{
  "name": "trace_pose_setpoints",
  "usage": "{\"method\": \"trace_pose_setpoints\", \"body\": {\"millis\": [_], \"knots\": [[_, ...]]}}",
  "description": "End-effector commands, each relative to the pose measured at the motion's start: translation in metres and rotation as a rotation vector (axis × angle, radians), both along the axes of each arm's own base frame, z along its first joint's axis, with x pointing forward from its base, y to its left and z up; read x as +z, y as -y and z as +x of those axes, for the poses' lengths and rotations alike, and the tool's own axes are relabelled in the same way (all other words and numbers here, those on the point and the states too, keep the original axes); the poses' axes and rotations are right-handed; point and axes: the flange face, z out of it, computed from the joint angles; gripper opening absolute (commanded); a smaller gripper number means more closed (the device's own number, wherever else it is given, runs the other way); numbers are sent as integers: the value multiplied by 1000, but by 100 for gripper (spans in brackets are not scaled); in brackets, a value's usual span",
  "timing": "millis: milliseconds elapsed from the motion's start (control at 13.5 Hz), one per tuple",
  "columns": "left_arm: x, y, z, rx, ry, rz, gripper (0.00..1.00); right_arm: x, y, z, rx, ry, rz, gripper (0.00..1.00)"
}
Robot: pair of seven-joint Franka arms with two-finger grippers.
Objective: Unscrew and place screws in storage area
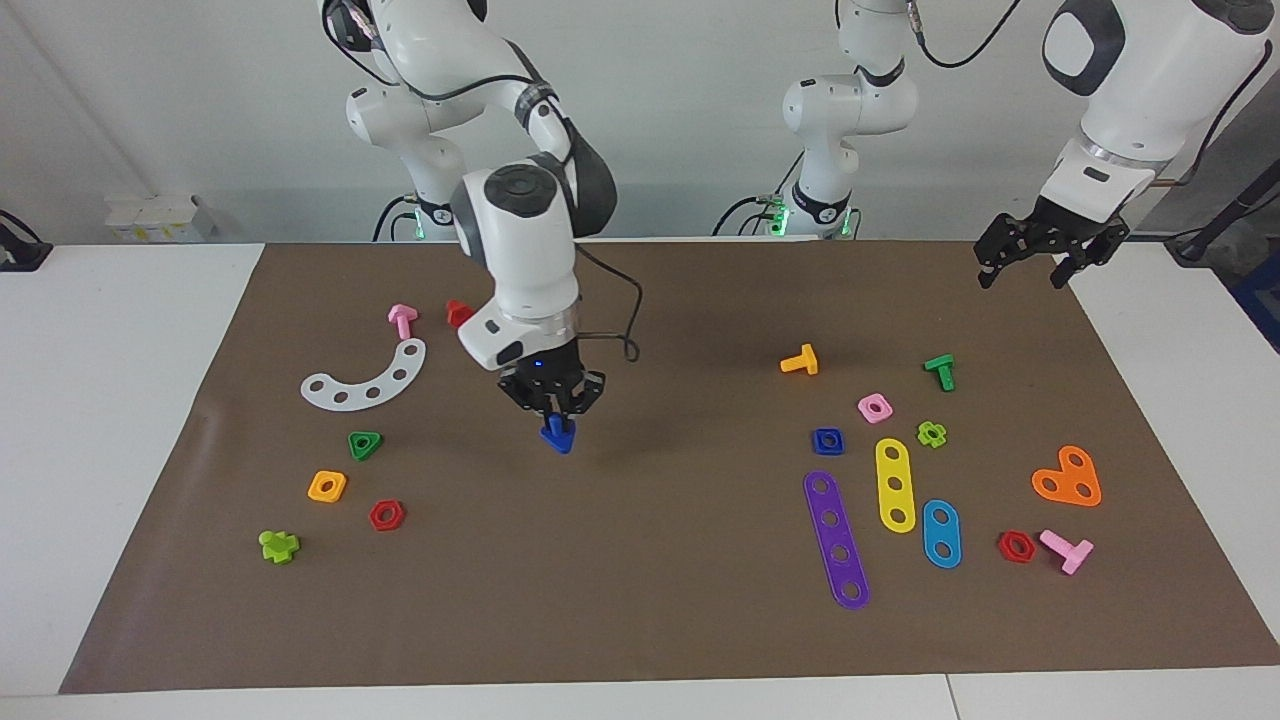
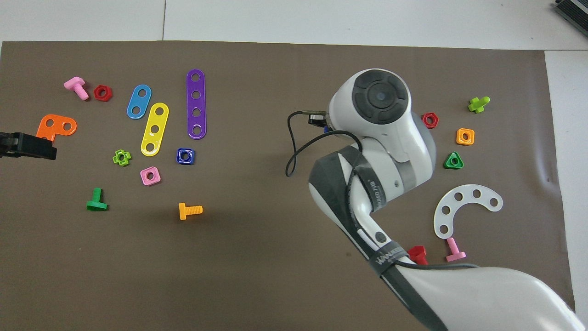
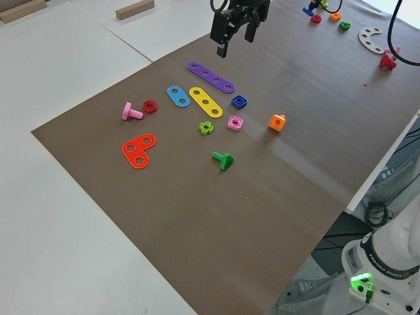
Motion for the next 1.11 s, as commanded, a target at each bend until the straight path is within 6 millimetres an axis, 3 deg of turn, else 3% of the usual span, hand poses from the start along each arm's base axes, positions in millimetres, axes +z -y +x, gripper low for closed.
{"method": "trace_pose_setpoints", "body": {"millis": [0,222,444,667,741,1037], "knots": [[-1,-2,-7,10,0,19,100,-13,48,-18,23,-38,-10,0],[-1,-7,-7,17,0,18,100,-44,106,-30,52,-40,-21,0],[-2,-6,-7,16,-2,18,100,-90,154,-48,34,-31,-7,0],[-2,-6,-7,16,-2,18,100,-120,159,-60,27,-18,16,0],[-2,-6,-7,16,-2,18,100,-127,172,-58,34,-14,11,0],[-2,-6,-7,16,-2,18,100,-138,186,-58,42,-29,5,0]]}}
